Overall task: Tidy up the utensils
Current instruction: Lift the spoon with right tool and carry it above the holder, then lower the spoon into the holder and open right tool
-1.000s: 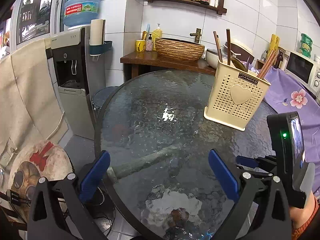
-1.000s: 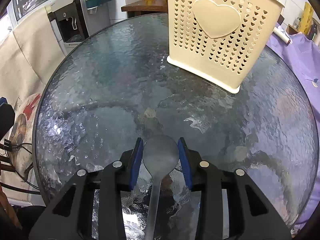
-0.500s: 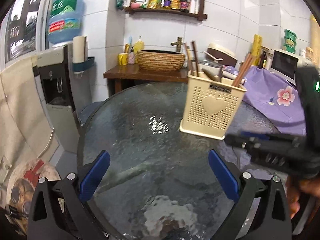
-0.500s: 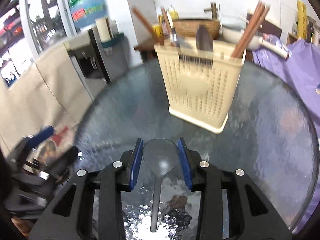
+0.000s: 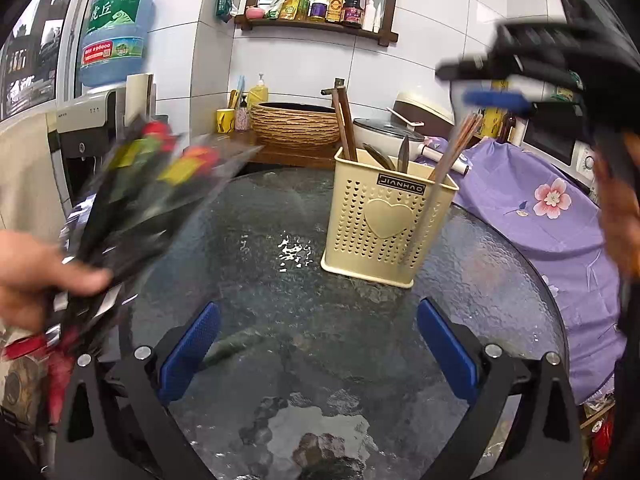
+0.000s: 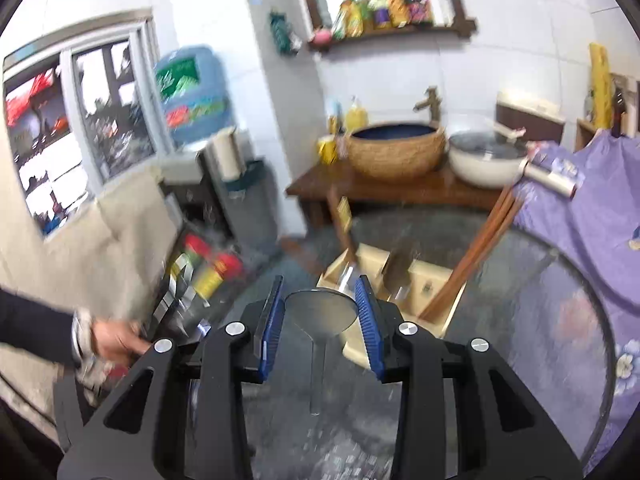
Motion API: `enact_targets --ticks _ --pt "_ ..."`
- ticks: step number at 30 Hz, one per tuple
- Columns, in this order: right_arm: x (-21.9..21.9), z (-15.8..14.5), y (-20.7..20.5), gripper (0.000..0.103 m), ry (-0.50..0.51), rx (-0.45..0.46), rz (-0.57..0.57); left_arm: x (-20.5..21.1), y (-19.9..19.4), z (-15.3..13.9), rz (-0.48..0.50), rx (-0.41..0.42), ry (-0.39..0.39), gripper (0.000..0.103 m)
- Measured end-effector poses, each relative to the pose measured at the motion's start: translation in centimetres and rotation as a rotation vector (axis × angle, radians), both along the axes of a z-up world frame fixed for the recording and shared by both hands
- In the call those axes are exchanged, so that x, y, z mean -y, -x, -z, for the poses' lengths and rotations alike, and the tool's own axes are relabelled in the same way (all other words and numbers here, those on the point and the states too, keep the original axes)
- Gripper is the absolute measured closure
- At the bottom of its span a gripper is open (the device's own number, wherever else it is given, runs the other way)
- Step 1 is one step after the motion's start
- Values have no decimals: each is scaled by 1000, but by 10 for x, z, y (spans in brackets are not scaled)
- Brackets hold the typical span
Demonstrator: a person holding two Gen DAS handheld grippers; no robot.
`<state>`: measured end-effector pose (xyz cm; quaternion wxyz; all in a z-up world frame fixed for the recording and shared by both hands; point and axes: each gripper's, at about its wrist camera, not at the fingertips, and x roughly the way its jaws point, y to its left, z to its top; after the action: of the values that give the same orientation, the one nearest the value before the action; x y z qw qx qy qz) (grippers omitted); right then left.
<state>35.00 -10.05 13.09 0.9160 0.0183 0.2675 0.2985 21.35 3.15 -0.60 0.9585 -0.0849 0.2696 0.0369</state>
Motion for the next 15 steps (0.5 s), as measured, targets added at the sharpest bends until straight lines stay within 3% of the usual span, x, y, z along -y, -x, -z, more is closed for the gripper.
enact_targets --ticks 6,11,15 --pt "7 -34 -45 67 -67 61 88 11 4 -6 30 44 -20 6" --pt "5 -47 -58 67 17 156 169 16 5 -20 39 121 -37 6" --pt "7 -40 -58 67 86 224 202 18 4 -25 31 156 -23 6"
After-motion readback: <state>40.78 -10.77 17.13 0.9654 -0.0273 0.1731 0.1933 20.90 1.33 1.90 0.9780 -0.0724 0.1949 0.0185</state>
